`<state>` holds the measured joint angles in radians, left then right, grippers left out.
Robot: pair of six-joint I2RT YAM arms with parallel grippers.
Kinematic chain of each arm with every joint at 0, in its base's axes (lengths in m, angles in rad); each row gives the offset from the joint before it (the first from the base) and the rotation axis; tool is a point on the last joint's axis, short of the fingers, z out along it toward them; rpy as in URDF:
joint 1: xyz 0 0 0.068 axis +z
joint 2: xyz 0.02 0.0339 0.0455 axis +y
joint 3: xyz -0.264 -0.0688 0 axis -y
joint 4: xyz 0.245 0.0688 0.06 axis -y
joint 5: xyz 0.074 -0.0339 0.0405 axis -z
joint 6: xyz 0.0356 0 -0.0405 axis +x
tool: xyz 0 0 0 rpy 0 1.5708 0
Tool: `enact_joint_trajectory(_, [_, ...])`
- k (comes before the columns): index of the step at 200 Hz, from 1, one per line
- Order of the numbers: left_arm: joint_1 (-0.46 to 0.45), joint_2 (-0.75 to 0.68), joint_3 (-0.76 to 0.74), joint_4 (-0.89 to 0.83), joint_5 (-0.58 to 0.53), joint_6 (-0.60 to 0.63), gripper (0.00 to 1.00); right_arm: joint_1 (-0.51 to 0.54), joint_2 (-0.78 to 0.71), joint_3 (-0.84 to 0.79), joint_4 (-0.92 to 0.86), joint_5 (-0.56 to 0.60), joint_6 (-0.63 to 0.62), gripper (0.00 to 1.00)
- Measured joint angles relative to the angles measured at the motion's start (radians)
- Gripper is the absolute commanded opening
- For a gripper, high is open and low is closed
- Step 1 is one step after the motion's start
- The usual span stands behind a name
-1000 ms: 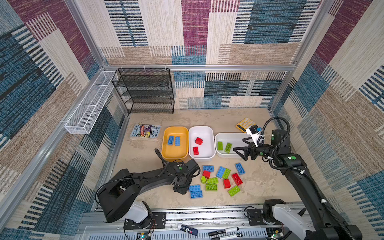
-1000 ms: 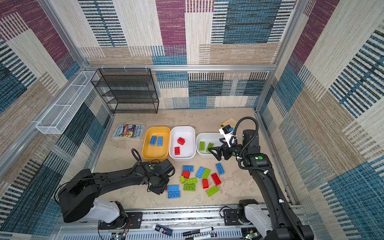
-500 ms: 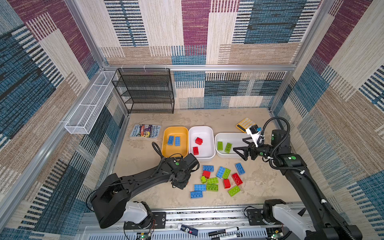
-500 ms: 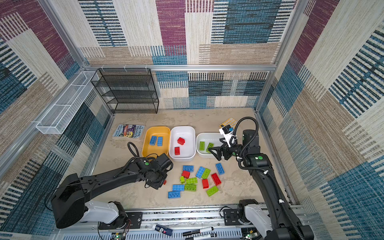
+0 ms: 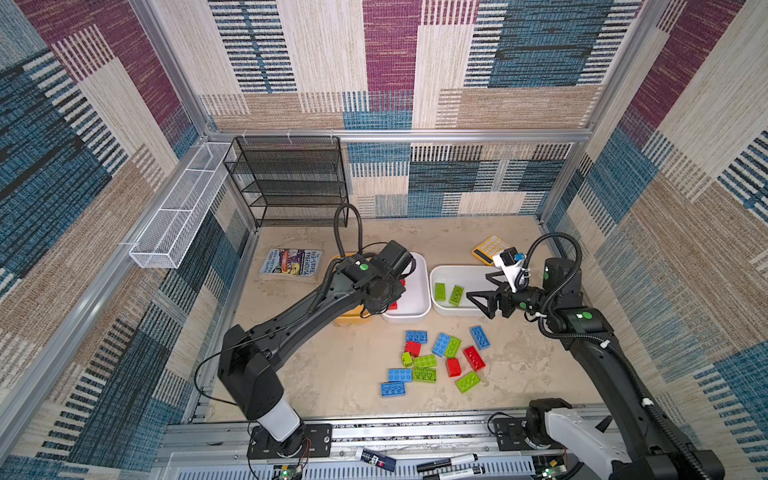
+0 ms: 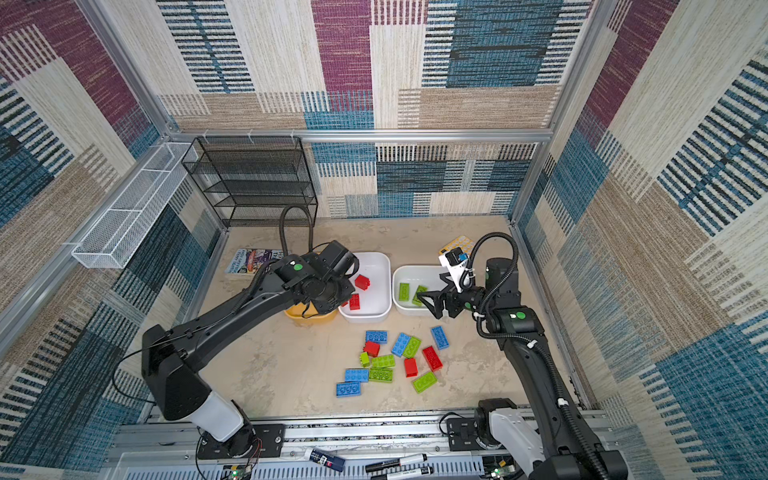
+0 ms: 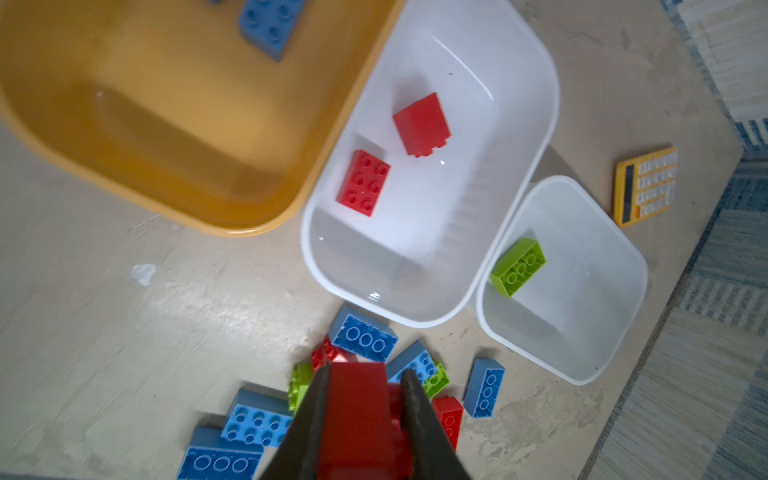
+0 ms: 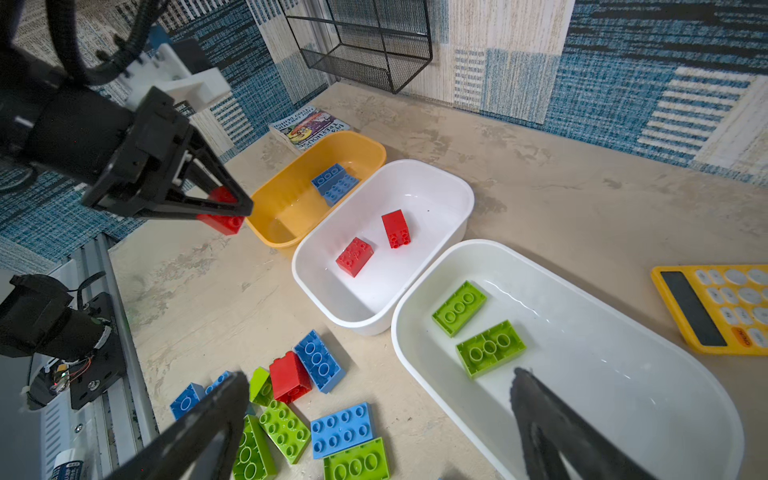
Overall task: Sort the legos into containers by color
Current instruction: 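Carry the red brick with the left gripper into the nearer white bin and release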
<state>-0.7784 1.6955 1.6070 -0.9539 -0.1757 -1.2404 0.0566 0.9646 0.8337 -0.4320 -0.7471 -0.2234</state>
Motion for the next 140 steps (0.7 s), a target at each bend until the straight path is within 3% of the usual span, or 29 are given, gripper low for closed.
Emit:
enact_joint_trajectory(41, [0.001,0.229,0.166,0.026,0.021,0.18,0.21,0.0,0.002,0.006,0.009,0.022,0.003,0.99])
enact_joint_trajectory(102, [0.009,0.435,0.252,0.038,-0.026,0.373,0.24,0.0,-0.002,0.001,0.009,0.031,0.002,0.99])
enact_joint_trajectory(140, [0.036,0.501,0.251,0.061,-0.038,0.446,0.37,0.0,-0.005,-0.002,0.01,0.034,0.002,0.99])
